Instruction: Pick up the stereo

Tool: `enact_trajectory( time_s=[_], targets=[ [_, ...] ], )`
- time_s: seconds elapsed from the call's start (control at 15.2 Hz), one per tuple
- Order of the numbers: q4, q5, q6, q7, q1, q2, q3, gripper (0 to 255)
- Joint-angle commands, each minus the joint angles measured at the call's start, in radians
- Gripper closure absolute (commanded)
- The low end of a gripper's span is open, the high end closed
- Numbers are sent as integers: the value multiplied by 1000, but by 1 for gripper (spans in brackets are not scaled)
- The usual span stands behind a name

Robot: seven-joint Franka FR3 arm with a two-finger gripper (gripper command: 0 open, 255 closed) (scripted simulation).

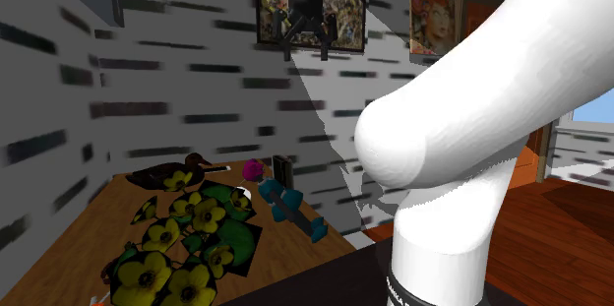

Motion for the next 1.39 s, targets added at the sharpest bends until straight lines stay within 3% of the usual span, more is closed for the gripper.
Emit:
enact_trajectory(
  time_s=[0.0,0.66,1.32],
  targets=[
    [0,0,0,0,0,0,0,0],
    [-2,-19,261,-17,-19,307,-25,0],
    [123,-32,452,-32,-36,672,-43,0]
  ],
)
